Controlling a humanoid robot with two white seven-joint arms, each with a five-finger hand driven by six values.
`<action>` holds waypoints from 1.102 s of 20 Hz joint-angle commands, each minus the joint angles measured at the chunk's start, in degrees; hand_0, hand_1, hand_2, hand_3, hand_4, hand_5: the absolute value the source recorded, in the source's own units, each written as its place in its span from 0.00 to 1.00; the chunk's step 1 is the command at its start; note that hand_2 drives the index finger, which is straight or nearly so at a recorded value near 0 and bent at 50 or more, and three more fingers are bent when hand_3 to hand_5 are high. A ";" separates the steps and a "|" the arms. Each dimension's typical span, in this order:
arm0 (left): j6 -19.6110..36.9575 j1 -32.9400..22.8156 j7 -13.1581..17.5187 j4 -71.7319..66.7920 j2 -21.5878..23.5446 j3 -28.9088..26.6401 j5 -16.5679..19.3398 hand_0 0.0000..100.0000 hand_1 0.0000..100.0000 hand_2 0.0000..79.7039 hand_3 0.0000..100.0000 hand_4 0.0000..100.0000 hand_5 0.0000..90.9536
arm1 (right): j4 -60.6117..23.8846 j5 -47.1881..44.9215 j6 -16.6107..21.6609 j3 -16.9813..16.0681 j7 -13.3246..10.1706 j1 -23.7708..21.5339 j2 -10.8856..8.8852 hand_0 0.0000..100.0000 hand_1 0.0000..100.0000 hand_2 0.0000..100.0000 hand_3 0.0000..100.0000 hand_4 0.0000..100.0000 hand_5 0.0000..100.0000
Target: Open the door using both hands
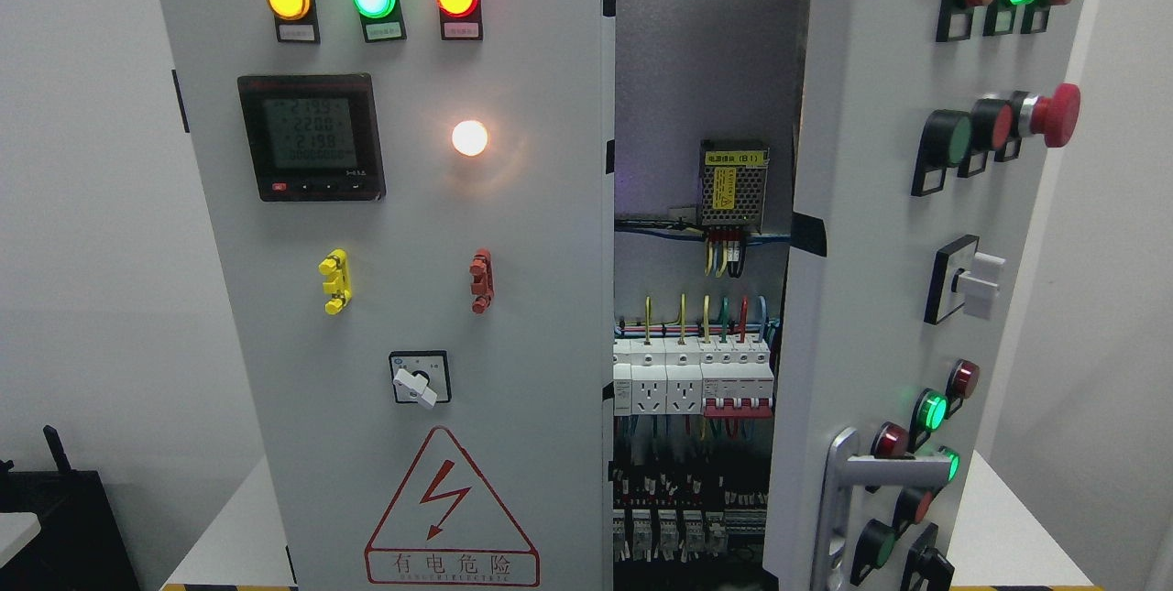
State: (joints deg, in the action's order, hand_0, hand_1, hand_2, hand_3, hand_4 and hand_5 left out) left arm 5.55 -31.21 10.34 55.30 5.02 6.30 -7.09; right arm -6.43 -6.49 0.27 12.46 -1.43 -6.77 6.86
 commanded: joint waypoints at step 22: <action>21.08 -2.90 5.64 51.49 54.73 -17.10 -53.71 0.00 0.00 0.00 0.00 0.03 0.00 | 0.01 -0.01 -0.01 0.02 0.02 0.01 0.00 0.00 0.00 0.00 0.00 0.00 0.00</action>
State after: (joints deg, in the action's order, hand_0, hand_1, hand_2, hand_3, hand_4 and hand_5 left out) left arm 26.62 -37.27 13.86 96.02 39.44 -3.13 -48.57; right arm -6.43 -6.47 0.27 12.46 -1.40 -6.78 6.85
